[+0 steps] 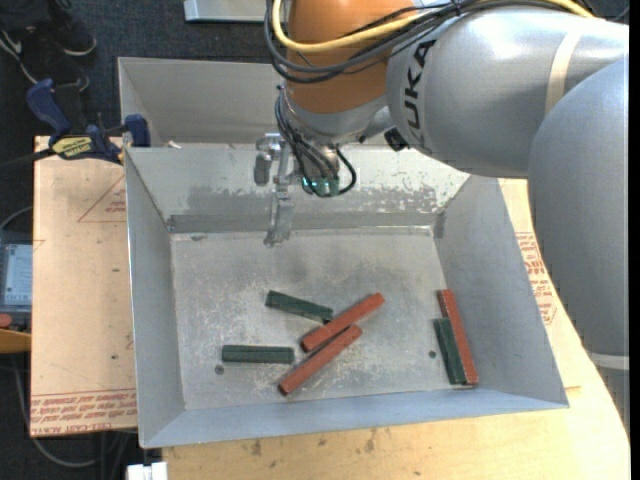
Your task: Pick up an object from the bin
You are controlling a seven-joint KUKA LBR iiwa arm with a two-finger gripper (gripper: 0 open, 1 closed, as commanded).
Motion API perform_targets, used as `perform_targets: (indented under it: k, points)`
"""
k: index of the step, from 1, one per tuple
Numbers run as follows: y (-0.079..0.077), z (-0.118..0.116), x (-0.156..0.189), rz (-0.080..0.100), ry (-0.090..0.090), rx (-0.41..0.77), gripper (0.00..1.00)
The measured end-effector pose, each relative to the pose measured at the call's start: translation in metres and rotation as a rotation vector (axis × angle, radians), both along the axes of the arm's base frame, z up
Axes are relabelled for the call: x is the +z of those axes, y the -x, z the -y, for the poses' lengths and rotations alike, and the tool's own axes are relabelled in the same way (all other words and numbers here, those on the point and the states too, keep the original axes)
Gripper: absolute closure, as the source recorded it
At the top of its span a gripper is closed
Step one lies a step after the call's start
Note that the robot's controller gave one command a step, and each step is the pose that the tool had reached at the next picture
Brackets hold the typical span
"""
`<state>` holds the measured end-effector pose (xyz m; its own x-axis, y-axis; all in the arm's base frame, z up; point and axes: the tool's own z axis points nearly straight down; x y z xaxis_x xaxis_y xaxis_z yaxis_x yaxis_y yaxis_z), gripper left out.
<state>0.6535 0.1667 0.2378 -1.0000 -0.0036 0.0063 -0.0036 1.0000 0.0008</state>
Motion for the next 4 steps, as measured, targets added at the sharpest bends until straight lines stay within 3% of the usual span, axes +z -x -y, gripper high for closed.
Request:
perform_targets:
  k: [1,2,3,4]
  points:
    - [0.058,0.045,-0.173,-0.001,0.001,0.020,0.00]
    - [0.055,0.068,-0.137,0.011,0.000,-0.137,0.00]
    - [0.064,0.071,-0.138,0.006,0.001,-0.362,0.00]
    - [0.070,0.061,-0.170,0.004,0.002,-0.342,0.00]
